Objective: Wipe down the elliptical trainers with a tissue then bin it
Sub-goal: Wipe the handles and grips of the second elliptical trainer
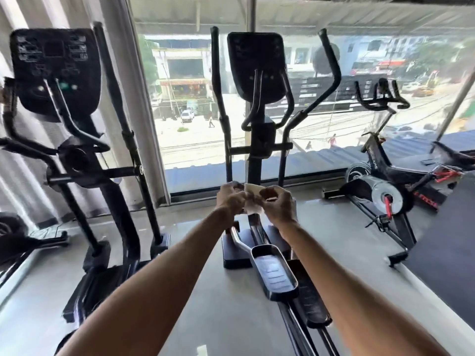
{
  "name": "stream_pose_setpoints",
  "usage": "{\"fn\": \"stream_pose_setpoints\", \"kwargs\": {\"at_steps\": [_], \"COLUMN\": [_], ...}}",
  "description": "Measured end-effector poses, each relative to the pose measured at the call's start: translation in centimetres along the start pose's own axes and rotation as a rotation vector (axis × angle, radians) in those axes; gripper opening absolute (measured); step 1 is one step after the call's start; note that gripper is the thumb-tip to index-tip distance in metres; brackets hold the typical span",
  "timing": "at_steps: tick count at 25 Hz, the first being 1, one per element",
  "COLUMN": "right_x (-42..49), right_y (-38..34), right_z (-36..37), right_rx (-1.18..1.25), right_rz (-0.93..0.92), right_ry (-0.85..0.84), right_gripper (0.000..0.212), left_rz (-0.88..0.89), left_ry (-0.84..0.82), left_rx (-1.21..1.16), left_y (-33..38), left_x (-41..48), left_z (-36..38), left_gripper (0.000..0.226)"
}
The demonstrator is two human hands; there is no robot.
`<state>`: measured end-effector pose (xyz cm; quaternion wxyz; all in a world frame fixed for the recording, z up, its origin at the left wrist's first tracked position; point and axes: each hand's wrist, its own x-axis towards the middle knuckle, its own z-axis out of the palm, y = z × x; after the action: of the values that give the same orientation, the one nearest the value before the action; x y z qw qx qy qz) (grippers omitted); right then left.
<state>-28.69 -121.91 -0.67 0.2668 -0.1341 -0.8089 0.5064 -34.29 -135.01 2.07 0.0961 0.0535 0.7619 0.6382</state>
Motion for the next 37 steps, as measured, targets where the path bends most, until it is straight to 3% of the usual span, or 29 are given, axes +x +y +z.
{"fn": "stream_pose_setpoints", "kwargs": {"at_steps": [5,12,14,17,22,28,30,34,37], "right_x": [12.7,30.0,35.4,44.3,58.1,70.9,73.6,77.3,79.3], "right_y": [0.5,-1.2,-1.2,-0.5,1.2,2.1,2.1,1.9,0.5], "right_z": [5.8,10.4,11.3,12.4,13.9,15.2,15.7,16.9,17.2], "right_rx": [-0.039,-0.078,-0.069,-0.081,-0.07,-0.124,-0.175,-0.329,-0.407], "right_rz": [-0.115,-0.16,-0.155,-0.171,-0.175,-0.24,-0.308,-0.551,-0.556], "right_ry": [-0.018,0.255,0.325,0.437,0.488,0.549,0.599,0.622,0.668], "right_gripper": [0.04,0.023,0.018,0.014,0.017,0.017,0.019,0.024,0.022], "left_rz": [0.109,0.21,0.24,0.261,0.248,0.301,0.293,0.205,0.133], "left_ry": [-0.037,-0.248,-0.229,-0.185,-0.15,-0.007,-0.049,-0.201,-0.364], "left_rx": [0.039,0.009,-0.039,-0.082,-0.159,-0.047,-0.07,-0.195,-0.512], "left_y": [3.4,10.4,11.6,13.5,16.5,19.6,19.8,19.1,20.0], "left_x": [14.3,31.1,35.9,43.6,55.7,68.0,70.5,75.4,74.2], "left_z": [-1.0,-0.8,0.0,1.8,5.8,9.0,10.0,12.6,12.8], "left_gripper": [0.017,0.014,0.006,0.02,0.024,0.02,0.028,0.07,0.058]}}
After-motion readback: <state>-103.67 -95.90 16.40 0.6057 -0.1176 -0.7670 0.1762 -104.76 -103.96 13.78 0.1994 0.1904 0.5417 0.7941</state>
